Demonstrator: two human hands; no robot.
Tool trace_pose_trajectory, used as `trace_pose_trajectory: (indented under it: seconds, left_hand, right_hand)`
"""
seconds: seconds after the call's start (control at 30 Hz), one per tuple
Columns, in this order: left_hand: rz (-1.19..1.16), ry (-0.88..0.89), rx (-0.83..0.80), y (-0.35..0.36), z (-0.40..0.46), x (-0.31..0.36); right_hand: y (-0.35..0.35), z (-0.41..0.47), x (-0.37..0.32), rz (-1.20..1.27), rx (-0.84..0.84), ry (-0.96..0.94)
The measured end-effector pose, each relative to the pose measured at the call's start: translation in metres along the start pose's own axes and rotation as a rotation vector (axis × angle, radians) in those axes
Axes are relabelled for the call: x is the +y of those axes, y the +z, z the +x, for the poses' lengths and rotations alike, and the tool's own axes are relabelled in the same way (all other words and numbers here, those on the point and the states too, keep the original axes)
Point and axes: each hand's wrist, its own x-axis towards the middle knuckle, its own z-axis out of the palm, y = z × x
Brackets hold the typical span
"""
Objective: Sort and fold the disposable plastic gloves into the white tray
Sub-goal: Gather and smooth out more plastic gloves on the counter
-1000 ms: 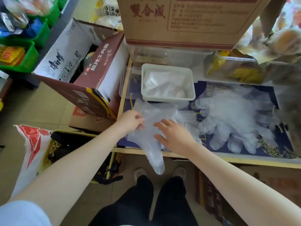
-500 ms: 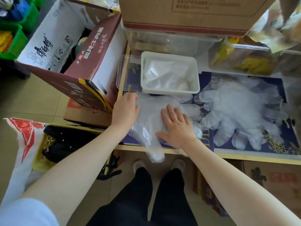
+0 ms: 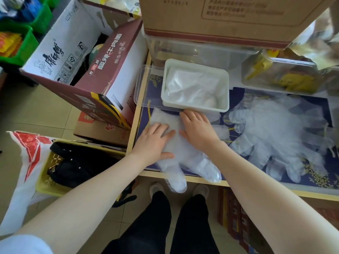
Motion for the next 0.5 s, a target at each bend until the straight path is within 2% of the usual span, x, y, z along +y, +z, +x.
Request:
trace_pose_trajectory:
  seconds: [0.13, 0.3, 0.4, 0.5]
  left_hand:
    - [-0.041, -0.022, -0.018, 0.005, -0.002, 0.003]
    - [-0.088, -0.047, -0.029, 0.006, -0.002, 0.001]
    - [-0.081, -0.023, -0.030, 0.005, -0.002, 0.001]
    - [-0.075, -0.034, -0.050, 0.005, -0.001, 0.000]
  right_hand:
    - [-0.008, 0.013, 0.003, -0.060, -0.043, 0.042]
    - [-0.002, -0.002, 0.010, -0.243, 0.217, -0.162]
    - [-0.005, -0.011, 0.013, -0.340, 0.245, -0.191]
    - [-0.003, -0.013, 0.016, -0.217, 0.297, -0.224]
